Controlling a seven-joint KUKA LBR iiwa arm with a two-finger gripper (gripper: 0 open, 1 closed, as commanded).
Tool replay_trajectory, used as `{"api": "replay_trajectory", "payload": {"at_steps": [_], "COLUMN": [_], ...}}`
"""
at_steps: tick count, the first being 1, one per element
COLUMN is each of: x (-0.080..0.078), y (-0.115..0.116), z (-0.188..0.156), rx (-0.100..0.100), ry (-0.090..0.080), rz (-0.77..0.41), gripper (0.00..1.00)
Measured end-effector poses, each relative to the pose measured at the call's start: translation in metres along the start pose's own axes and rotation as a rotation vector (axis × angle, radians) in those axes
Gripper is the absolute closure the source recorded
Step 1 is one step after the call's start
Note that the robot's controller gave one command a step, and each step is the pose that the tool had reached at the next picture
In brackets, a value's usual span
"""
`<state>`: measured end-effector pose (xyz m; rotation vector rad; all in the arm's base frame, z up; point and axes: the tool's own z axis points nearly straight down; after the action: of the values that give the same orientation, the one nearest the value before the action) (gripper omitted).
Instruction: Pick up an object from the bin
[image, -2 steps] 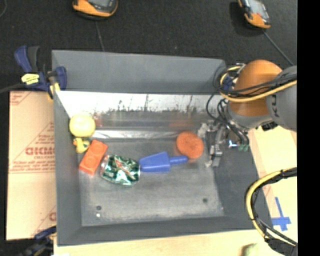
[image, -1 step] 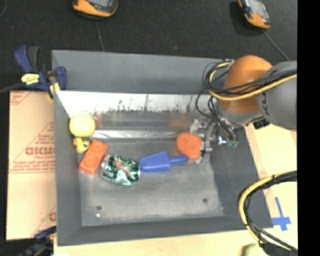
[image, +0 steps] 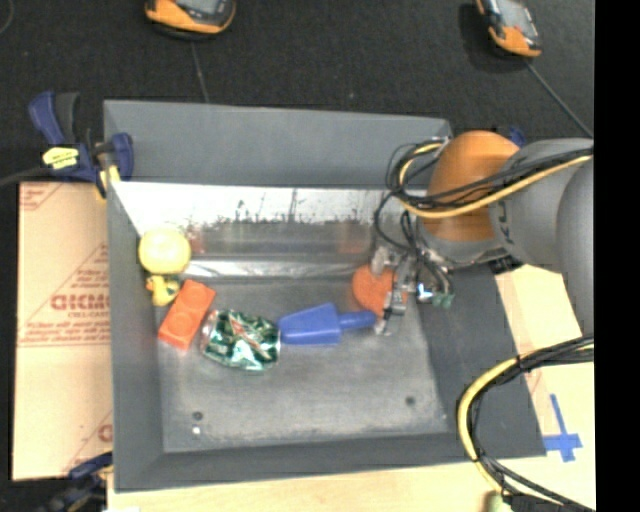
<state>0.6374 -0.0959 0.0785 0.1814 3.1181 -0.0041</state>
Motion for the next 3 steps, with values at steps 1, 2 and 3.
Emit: {"api": "replay_trajectory", "payload": {"at_steps": [1, 2, 3], "x": [-0.0046, -0.0035, -0.0046], "y": [-0.0003, -0.0008, -0.001], "z": [0.0128, 0.0111, 0.0079], "rx": [-0.001, -0.002, -0.001], "ry": [-0.023, -0.022, -0.025], "rz": [0.039, 0.046, 0.045], "gripper": [1.0, 1.0, 1.0]}}
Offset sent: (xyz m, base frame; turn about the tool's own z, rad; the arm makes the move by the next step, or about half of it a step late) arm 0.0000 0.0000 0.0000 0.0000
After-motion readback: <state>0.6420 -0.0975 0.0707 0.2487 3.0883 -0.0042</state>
